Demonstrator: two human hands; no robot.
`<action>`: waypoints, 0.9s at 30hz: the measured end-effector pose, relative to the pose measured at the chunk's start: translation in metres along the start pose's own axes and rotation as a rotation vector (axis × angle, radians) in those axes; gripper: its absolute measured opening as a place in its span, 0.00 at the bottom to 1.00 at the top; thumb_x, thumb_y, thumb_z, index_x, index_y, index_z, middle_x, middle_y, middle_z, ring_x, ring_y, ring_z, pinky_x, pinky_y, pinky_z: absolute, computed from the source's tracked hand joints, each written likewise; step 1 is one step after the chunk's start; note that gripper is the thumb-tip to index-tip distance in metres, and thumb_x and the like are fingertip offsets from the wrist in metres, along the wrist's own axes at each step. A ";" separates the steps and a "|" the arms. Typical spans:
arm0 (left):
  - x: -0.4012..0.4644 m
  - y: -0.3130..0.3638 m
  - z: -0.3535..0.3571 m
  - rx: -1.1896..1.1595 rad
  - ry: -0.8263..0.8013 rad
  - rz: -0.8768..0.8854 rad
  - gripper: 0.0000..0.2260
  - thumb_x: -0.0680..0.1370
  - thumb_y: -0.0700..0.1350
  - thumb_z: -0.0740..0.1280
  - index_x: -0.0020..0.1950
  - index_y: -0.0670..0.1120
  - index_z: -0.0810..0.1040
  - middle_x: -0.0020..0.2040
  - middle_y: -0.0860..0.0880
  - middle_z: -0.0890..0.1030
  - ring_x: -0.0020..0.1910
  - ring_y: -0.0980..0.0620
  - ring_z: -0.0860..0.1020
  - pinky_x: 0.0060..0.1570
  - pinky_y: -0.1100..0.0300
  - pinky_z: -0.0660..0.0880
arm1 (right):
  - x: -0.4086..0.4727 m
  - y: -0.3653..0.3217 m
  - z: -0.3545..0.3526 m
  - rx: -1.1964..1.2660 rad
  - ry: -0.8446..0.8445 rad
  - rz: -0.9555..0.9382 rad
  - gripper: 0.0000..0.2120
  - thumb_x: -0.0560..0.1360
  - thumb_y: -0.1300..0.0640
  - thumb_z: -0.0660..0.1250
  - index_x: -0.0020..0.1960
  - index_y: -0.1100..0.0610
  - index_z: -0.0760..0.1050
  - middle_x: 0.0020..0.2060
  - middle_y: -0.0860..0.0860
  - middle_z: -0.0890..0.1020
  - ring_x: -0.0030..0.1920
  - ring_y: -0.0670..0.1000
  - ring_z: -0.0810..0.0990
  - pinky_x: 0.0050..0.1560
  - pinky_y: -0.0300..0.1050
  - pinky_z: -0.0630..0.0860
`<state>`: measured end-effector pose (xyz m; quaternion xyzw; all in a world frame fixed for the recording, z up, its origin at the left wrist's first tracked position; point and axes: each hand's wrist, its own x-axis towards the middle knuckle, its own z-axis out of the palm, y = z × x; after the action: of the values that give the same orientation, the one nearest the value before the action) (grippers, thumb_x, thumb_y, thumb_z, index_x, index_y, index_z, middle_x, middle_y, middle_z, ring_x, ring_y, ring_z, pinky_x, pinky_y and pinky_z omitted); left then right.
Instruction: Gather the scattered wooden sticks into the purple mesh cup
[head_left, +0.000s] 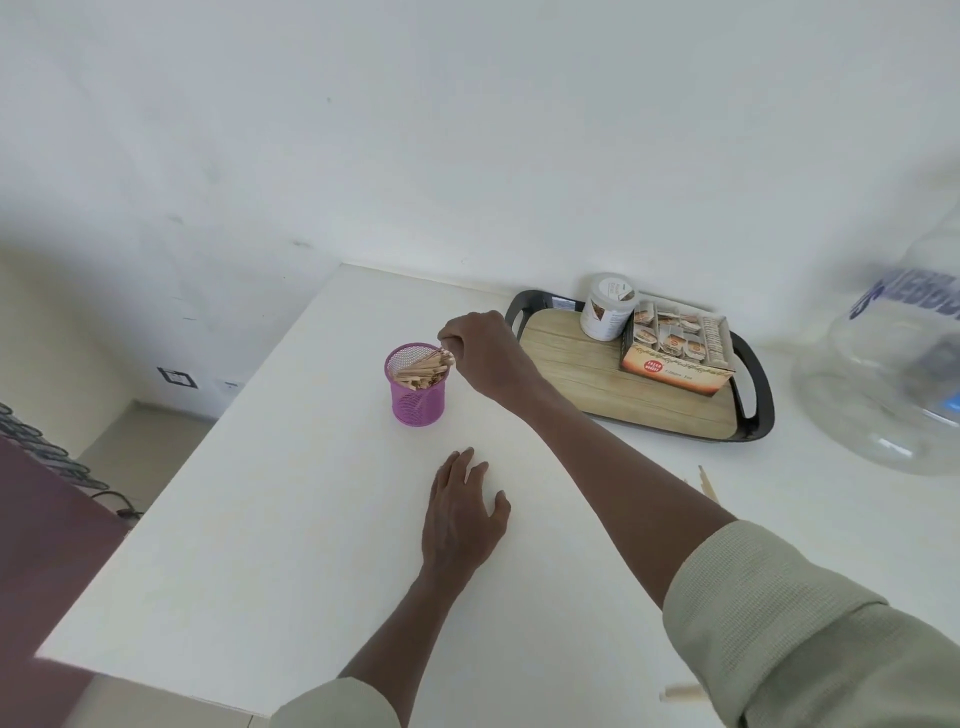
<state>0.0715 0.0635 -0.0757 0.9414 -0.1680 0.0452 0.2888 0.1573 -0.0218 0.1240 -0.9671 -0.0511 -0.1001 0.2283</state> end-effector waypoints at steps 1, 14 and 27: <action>0.000 0.000 0.000 -0.013 -0.002 -0.005 0.20 0.75 0.52 0.65 0.65 0.45 0.77 0.72 0.47 0.72 0.73 0.48 0.67 0.71 0.56 0.65 | -0.006 0.005 -0.002 0.012 0.014 0.006 0.17 0.73 0.71 0.57 0.28 0.57 0.66 0.24 0.50 0.68 0.32 0.56 0.64 0.35 0.48 0.63; -0.016 0.083 0.011 -0.321 -0.170 -0.060 0.15 0.78 0.43 0.66 0.65 0.43 0.77 0.68 0.47 0.76 0.69 0.50 0.72 0.67 0.64 0.63 | -0.122 0.103 -0.035 0.154 0.127 0.213 0.09 0.77 0.67 0.63 0.45 0.66 0.83 0.41 0.55 0.86 0.38 0.50 0.80 0.43 0.43 0.76; -0.060 0.162 0.038 -0.180 -0.604 0.280 0.52 0.61 0.75 0.70 0.77 0.52 0.58 0.75 0.54 0.60 0.74 0.54 0.55 0.71 0.55 0.63 | -0.272 0.247 -0.092 -0.045 -0.138 0.880 0.14 0.71 0.57 0.76 0.52 0.65 0.80 0.49 0.58 0.85 0.51 0.58 0.82 0.54 0.50 0.80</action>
<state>-0.0409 -0.0663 -0.0323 0.8508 -0.3768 -0.2115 0.2991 -0.0881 -0.2981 0.0389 -0.9058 0.3525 0.0704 0.2240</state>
